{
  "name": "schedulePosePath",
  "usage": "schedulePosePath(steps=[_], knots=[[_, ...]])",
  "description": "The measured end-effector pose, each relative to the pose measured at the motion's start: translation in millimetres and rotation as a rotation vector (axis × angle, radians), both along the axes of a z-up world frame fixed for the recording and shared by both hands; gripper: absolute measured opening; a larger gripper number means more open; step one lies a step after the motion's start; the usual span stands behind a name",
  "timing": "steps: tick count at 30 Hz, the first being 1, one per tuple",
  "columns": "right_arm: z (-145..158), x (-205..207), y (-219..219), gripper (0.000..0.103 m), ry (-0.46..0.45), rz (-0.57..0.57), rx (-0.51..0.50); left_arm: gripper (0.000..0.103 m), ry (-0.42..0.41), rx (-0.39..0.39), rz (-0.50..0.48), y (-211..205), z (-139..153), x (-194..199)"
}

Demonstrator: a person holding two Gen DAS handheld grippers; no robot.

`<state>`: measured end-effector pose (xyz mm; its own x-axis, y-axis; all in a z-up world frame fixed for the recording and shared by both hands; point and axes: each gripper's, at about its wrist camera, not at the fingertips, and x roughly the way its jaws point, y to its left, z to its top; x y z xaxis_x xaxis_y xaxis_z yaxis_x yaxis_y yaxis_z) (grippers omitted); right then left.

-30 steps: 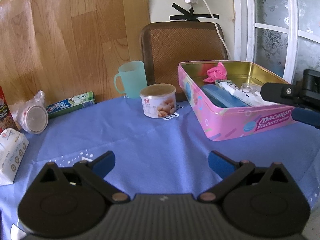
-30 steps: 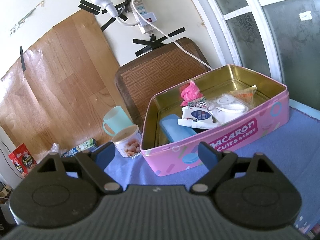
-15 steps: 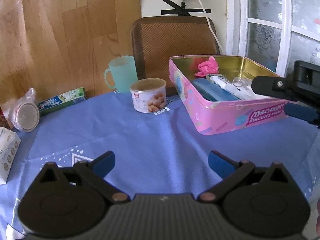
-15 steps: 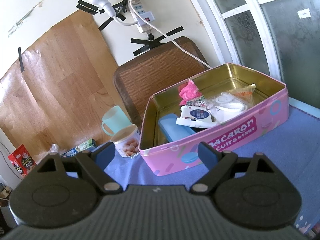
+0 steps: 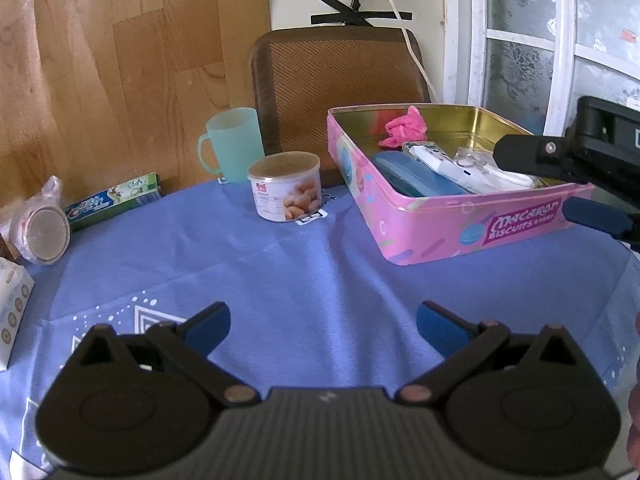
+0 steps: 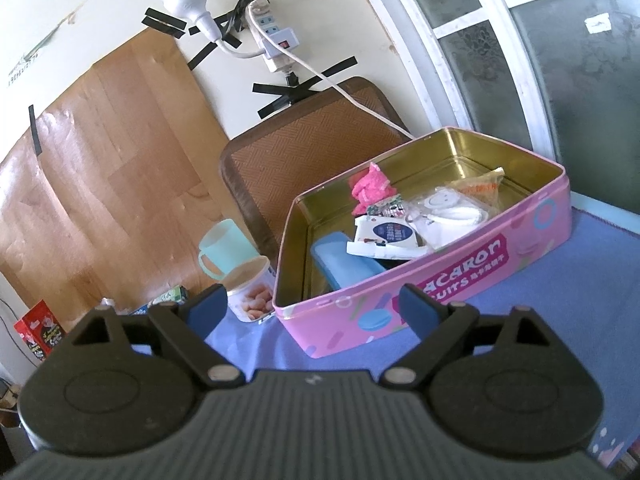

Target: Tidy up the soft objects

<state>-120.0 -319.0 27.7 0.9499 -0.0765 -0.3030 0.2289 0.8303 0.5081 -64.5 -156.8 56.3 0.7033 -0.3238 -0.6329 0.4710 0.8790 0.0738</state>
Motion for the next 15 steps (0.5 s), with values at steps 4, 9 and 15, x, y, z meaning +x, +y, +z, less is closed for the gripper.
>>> schedulePosePath(steps=[4,9,15], knots=[[2.2,-1.0,0.1,0.095,-0.009,-0.008,-0.004,0.103,0.005,-0.007,-0.004,-0.4,1.1,0.0],[4.1,-2.2,2.1,0.096,-0.021,-0.035,-0.026,0.103,-0.003,-0.018,0.002,1.2,4.4,-1.6],[-4.3,-1.9,6.6,0.097,-0.013,-0.099,-0.065,0.103,-0.035,-0.039,0.042,8.6,7.6,-4.2]])
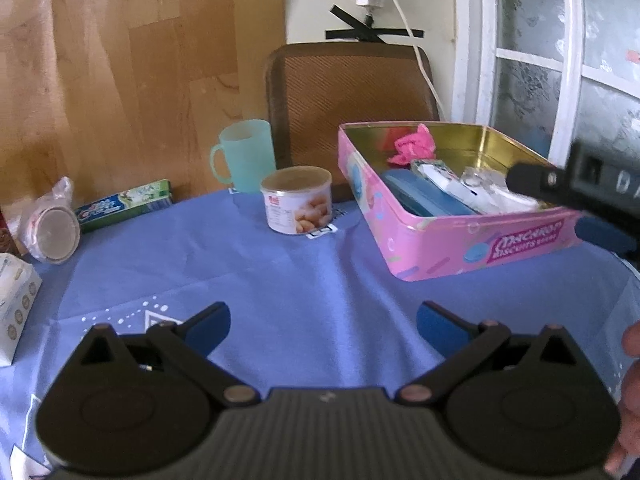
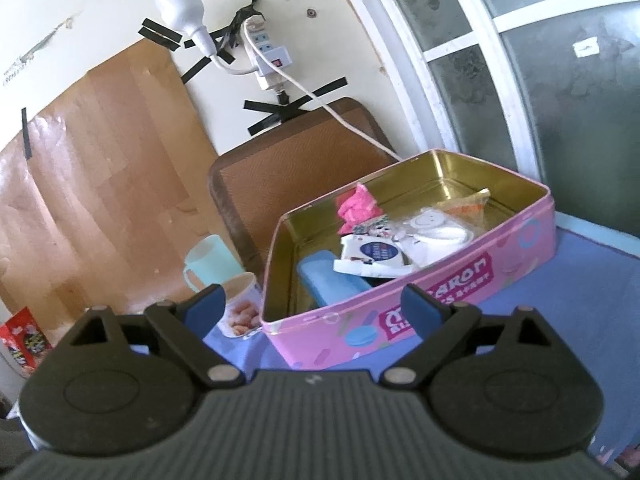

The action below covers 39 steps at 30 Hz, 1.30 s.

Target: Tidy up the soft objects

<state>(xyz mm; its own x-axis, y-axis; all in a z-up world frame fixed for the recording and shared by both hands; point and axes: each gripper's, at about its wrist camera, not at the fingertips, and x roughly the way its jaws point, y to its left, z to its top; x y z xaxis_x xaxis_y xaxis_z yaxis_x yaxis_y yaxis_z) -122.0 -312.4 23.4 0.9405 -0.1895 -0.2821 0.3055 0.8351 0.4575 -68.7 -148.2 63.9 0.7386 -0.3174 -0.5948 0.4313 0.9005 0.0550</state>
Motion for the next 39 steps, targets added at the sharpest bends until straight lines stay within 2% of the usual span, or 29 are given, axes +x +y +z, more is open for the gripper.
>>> schedulePosePath(steps=[4,13,20,27,39], knots=[[-3,2,1,0.097,0.017,-0.045,-0.009,0.103,-0.041,0.004,0.012,5,1,-4],[6,-3,8,0.1,-0.02,-0.06,-0.042,0.103,-0.026,-0.002,0.02,10,3,-2],[3,-1,4,0.101,0.004,-0.014,0.005,0.103,-0.017,0.009,0.013,7,2,-3],[1,-1,5,0.101,0.016,0.029,0.001,0.103,-0.01,0.026,0.007,1,0,-3],[2,-3,2,0.101,0.006,0.032,-0.005,0.103,-0.01,0.045,0.01,-4,-3,-2]])
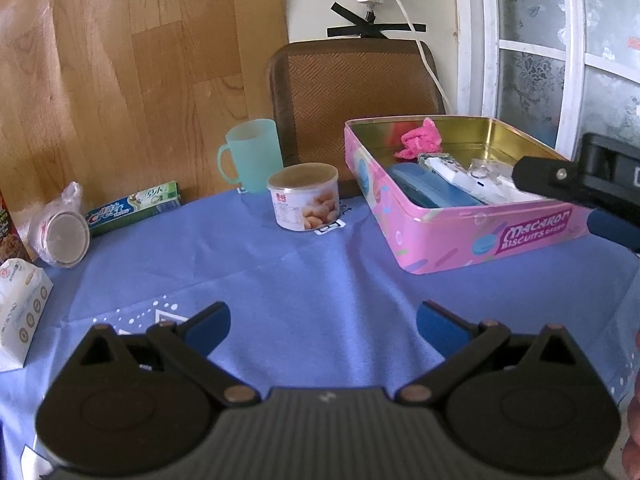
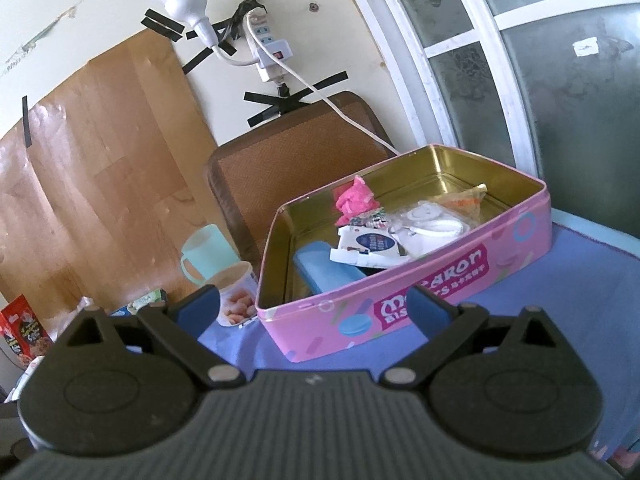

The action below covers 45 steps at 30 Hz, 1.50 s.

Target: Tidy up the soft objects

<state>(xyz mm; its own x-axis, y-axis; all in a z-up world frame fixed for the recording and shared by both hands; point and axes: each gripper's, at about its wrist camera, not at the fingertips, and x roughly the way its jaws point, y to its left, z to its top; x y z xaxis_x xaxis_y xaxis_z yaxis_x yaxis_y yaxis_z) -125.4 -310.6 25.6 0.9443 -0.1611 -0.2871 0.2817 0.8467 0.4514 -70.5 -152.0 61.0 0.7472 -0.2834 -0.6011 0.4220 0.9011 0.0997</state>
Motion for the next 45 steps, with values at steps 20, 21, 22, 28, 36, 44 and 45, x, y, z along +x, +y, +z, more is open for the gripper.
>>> schedulePosePath(steps=[20,21,22,28,36,44,45], knots=[[-2,2,1,0.101,0.007,0.001,0.015,0.103,0.023,-0.018,0.013,5,-4,5],[-2,2,1,0.101,0.007,-0.001,0.014,0.103,0.022,-0.019,0.014,6,-4,5],[-2,1,0,0.101,0.005,0.001,0.016,0.103,0.022,-0.019,0.015,6,-4,5],[0,-1,1,0.101,-0.013,-0.003,0.01,0.103,0.031,-0.022,0.015,5,-4,7],[1,-4,4,0.101,-0.035,-0.007,-0.009,0.103,0.037,-0.023,0.014,5,-5,7],[-1,-1,7,0.1,-0.013,-0.001,-0.002,0.103,0.041,-0.033,0.016,7,-6,8],[-2,-1,8,0.1,-0.011,0.001,-0.004,0.103,0.044,-0.036,0.016,8,-6,8]])
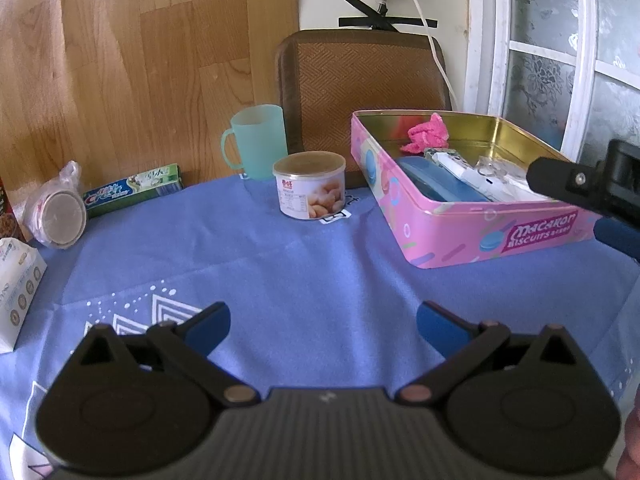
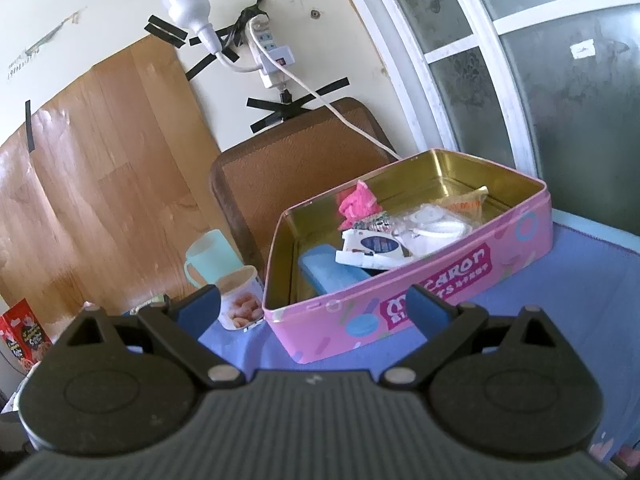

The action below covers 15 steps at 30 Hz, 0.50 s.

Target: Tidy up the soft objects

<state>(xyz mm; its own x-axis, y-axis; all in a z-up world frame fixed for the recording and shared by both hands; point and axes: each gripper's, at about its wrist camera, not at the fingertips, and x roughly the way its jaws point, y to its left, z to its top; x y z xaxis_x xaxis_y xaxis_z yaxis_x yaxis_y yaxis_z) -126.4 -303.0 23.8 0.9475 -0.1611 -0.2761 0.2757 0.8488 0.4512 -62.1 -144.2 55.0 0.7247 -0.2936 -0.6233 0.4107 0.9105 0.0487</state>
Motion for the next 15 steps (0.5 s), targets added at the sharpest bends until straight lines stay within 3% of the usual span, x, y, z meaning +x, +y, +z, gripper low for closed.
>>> schedulePosePath(steps=[7,12,15], knots=[[0,1,3,0.1,0.004,0.014,-0.003,0.103,0.02,-0.018,-0.002,3,0,2],[-1,0,5,0.1,-0.001,0.012,-0.018,0.103,-0.042,-0.042,-0.03,4,4,-9],[0,-1,5,0.1,-0.008,0.007,-0.026,0.103,-0.036,-0.054,-0.047,3,6,-10]])
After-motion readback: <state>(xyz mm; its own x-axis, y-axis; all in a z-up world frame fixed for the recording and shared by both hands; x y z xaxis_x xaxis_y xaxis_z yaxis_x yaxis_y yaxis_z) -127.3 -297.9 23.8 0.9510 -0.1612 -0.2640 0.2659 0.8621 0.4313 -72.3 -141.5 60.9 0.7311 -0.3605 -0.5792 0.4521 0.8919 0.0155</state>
